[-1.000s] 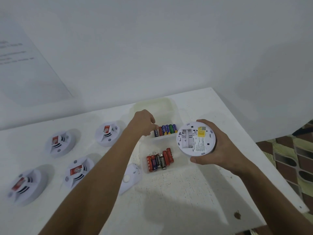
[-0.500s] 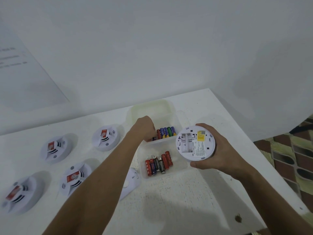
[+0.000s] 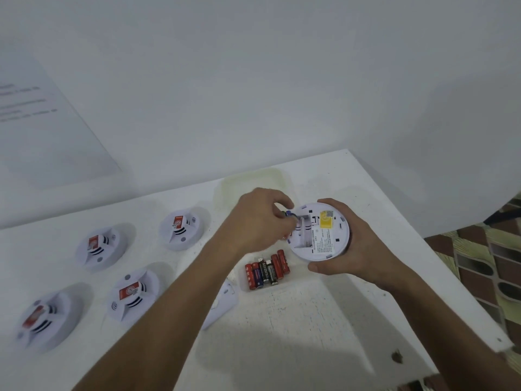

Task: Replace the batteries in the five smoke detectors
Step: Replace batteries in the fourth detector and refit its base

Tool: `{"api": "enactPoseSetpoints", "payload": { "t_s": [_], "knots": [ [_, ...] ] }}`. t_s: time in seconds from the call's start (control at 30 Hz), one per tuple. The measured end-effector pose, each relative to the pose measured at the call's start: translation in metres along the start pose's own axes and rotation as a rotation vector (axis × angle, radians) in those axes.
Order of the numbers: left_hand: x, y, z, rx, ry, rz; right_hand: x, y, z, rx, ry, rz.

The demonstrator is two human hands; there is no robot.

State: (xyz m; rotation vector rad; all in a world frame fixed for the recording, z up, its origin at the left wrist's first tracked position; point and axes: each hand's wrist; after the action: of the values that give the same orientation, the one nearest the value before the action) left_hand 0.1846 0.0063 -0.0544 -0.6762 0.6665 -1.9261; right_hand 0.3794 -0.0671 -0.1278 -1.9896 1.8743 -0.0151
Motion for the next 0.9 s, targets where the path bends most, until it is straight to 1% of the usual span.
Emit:
{"api": "enactPoseSetpoints", "payload": {
  "t_s": [0.17,0.3,0.4,0.47,0.53,0.67,0.73,0.9],
  "knots": [
    [0.013,0.014,0.0,-0.047,0.025,0.076,0.001,0.007,-0.005,-0.015,-0.009,0.006],
    [0.021,0.024,-0.002,-0.109,0.113,0.144,0.001,0.011,-0.012,-0.017,-0.02,0.01],
    [0.023,0.02,-0.011,-0.093,0.149,0.09,0.001,0.01,-0.014,-0.02,-0.02,0.017],
    [0.025,0.013,-0.018,-0.058,0.114,0.003,0.003,0.007,-0.015,-0.026,-0.018,0.017],
    [0.026,0.009,-0.022,0.01,0.097,-0.052,0.004,0.005,-0.016,-0.028,-0.034,0.01],
    [0.03,0.008,-0.022,0.29,0.058,-0.118,0.004,0.006,-0.016,-0.042,-0.039,-0.029],
    [0.03,0.008,-0.024,0.369,0.035,-0.129,0.004,0.006,-0.016,-0.047,-0.037,-0.039],
    [0.028,0.01,-0.028,0.396,-0.011,-0.096,0.002,0.005,-0.014,-0.063,-0.031,-0.065]
  ]
}}
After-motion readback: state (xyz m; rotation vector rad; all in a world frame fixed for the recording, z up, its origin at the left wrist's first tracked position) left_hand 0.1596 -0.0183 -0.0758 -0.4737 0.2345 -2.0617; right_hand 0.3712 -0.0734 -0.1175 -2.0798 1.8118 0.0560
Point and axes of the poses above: each hand's wrist, its own x-axis away from the middle knuckle, its own y-axis out of the palm, z = x × y, and after that the axes turned 5 degrees about -y, right-handed
